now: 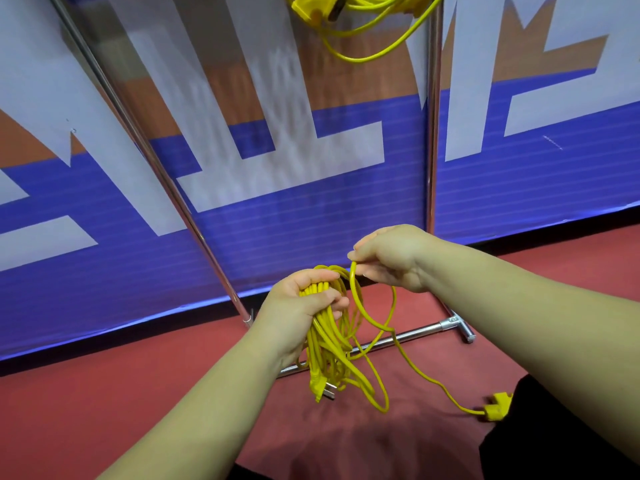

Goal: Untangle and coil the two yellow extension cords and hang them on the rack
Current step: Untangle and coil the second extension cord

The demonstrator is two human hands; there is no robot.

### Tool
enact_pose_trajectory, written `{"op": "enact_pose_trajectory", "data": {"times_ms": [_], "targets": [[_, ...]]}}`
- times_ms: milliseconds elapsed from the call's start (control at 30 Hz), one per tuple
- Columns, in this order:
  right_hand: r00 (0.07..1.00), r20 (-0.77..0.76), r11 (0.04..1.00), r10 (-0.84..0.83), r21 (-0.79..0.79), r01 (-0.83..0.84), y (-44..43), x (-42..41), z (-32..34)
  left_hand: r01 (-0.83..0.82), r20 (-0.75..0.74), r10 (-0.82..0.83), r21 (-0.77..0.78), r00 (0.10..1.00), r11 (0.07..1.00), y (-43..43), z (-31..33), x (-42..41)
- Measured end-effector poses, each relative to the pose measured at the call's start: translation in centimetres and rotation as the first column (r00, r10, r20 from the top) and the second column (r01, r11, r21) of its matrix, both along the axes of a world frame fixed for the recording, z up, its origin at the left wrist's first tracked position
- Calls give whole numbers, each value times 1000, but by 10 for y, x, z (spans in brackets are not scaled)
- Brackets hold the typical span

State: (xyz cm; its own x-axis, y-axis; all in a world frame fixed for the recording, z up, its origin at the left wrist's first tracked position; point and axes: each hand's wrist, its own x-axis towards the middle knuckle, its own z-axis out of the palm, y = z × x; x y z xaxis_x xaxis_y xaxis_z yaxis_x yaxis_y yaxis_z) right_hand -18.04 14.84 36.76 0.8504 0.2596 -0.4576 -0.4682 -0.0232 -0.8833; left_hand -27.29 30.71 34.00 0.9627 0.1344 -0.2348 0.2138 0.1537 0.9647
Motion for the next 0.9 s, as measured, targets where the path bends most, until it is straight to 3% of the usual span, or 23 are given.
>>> {"op": "enact_pose_trajectory", "data": {"times_ms": [367, 500, 633, 733, 900], "targets": [[997, -7, 985, -81, 151, 81, 7, -2, -3, -52, 10, 53, -93, 999, 994, -6, -3, 7], [999, 21, 982, -36, 188, 32, 10, -4, -3, -35, 34, 39, -120, 999, 992, -9, -2, 7], [981, 183, 994, 69, 76, -84, 3, -6, -3, -102, 92, 117, -156, 989, 982, -5, 7, 9], [927, 284, 969, 244, -24, -247, -3, -11, -8, -151, 158, 181, -189, 971, 970, 7, 19, 12], [801, 287, 851, 525, -157, -501, 6, -22, -32, -204, 246, 284, -303, 927, 931, 33, 40, 14]]}}
